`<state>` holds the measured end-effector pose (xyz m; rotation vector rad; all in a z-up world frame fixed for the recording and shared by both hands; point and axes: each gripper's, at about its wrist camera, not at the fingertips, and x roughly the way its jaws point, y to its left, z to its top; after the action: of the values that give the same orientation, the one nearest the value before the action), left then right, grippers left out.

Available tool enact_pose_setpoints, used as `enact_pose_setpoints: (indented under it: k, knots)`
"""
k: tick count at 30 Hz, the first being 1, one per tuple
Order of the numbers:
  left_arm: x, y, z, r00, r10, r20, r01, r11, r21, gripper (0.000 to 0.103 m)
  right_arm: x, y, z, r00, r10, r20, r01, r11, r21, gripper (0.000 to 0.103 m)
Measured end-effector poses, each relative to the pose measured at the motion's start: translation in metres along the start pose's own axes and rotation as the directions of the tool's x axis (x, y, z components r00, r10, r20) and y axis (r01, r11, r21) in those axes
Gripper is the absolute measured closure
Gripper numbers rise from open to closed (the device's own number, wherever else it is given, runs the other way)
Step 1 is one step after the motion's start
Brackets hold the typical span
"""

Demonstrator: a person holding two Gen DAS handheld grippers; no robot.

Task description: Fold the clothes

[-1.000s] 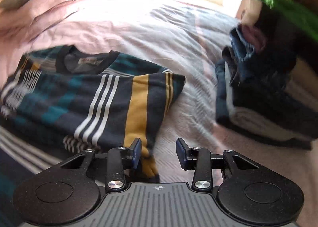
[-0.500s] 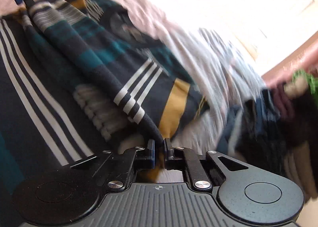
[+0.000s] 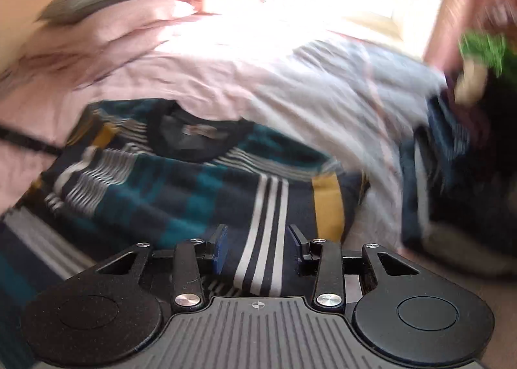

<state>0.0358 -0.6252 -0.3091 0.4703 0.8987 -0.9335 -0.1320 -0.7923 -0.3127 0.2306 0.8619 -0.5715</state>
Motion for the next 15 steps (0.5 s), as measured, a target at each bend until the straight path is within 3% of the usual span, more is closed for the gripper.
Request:
enact_pose_setpoints:
  k: [2, 5, 7, 8, 11, 15]
  knots:
    - [0.019, -0.009, -0.002, 0.997, -0.044, -0.058, 0.045, 0.999, 0.017, 0.060, 0.039, -0.002, -0.007, 0.981, -0.016, -0.196, 0.035, 0.995, 0.093, 0.068]
    - [0.036, -0.012, -0.021, 0.989, 0.005, -0.149, 0.007, 0.997, 0.080, 0.059, 0.014, 0.007, 0.000, 0.991, -0.038, -0.131, 0.055, 0.989, 0.134, 0.068]
    - [0.011, -0.009, -0.030, 0.997, -0.020, -0.078, 0.027, 0.995, 0.091, 0.062, -0.017, 0.017, -0.004, 0.999, -0.024, -0.032, 0.027, 0.992, 0.121, 0.068]
    - [-0.002, -0.008, -0.036, 0.998, -0.028, -0.056, 0.034, 0.994, 0.101, 0.064, -0.028, 0.023, -0.011, 1.000, -0.008, -0.024, 0.010, 0.994, 0.113, 0.068]
    - [-0.027, -0.007, -0.065, 0.996, -0.062, -0.069, 0.069, 0.992, 0.102, 0.064, -0.036, 0.039, -0.044, 0.989, -0.052, -0.140, 0.062, 0.996, 0.067, 0.068]
    - [-0.054, -0.011, -0.129, 0.984, -0.088, -0.155, 0.116, 0.977, 0.179, 0.064, -0.065, 0.051, -0.114, 0.950, -0.114, -0.290, 0.134, 0.990, 0.049, 0.068]
